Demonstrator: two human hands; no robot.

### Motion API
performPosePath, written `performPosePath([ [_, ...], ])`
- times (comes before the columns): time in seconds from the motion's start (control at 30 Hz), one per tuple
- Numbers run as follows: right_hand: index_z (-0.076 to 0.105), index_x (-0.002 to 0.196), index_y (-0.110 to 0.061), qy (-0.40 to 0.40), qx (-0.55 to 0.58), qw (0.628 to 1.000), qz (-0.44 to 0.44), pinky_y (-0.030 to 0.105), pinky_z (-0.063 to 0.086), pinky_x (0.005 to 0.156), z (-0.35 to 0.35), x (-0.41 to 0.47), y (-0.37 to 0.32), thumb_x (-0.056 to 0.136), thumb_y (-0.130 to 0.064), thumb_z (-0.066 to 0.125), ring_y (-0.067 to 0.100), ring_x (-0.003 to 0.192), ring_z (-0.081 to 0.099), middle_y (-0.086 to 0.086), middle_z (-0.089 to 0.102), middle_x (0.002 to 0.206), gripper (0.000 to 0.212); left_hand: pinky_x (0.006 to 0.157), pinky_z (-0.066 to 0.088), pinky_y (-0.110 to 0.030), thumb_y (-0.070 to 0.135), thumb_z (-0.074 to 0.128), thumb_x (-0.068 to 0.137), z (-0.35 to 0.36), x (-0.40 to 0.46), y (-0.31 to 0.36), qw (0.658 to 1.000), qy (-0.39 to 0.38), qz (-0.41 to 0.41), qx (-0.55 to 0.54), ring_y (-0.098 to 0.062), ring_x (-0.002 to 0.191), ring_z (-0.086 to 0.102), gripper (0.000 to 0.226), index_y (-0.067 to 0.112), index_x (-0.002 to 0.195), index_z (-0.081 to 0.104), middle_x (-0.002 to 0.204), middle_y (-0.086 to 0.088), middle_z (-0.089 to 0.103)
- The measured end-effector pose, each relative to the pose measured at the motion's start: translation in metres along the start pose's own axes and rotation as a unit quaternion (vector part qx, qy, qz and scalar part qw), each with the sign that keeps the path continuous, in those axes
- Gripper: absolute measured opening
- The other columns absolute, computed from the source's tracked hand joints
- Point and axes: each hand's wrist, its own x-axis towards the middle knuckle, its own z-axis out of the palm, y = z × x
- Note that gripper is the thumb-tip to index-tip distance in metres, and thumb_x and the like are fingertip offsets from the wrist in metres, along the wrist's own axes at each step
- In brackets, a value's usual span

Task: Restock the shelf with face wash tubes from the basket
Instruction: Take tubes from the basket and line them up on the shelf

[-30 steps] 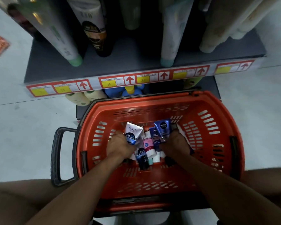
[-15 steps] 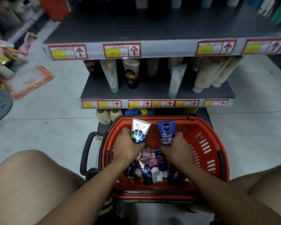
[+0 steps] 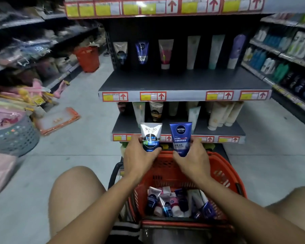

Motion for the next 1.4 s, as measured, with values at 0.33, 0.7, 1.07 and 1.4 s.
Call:
performPosePath([
  [0.33,0.040,0.112,-0.030,0.050,0.025,0.998,-0.009,0.030,0.047,0.069,-0.038,-0.013,-0.028,0.071,-0.047,0.077,0.012,0.088,0.060,-0.011,0.058,0.099,0.058,0.061,0.048,-0.021,0.057,0.087,0.067,-0.033,-0.013,0.035,0.998,0.039,0.055,-0.009,-0.010,0.084,0.066,0.065,0.024,0.110,0.052,0.100,0.006,0.068],
  [0.7,0.042,0.123,-0.025,0.050,0.029,0.998,-0.014,0.024,0.042,0.068,-0.047,0.012,-0.038,0.074,-0.044,0.079,0.010,0.091,0.058,-0.010,0.055,0.106,0.065,0.059,0.044,-0.013,0.054,0.089,0.071,-0.035,0.012,0.045,0.996,0.054,0.072,-0.010,-0.011,0.088,0.064,0.063,0.023,0.113,0.053,0.105,0.005,0.066],
  [1.07,0.036,0.112,-0.037,0.038,0.061,0.996,-0.050,0.028,0.050,0.078,-0.025,0.085,-0.087,0.072,-0.047,0.080,0.008,0.096,0.057,-0.015,0.054,0.104,0.060,0.060,0.043,-0.013,0.055,0.088,0.071,-0.050,0.095,0.047,0.994,0.082,0.068,-0.027,-0.009,0.086,0.064,0.064,0.027,0.115,0.052,0.104,0.009,0.065],
  [1.4,0.038,0.119,-0.035,0.029,0.106,0.990,-0.093,0.036,0.055,0.082,0.013,0.162,-0.156,0.069,-0.048,0.081,0.007,0.096,0.062,-0.015,0.060,0.110,0.067,0.076,0.048,-0.028,0.046,0.089,0.074,-0.094,0.198,0.056,0.984,0.138,0.083,-0.074,-0.011,0.089,0.060,0.058,0.032,0.109,0.044,0.101,0.012,0.059],
])
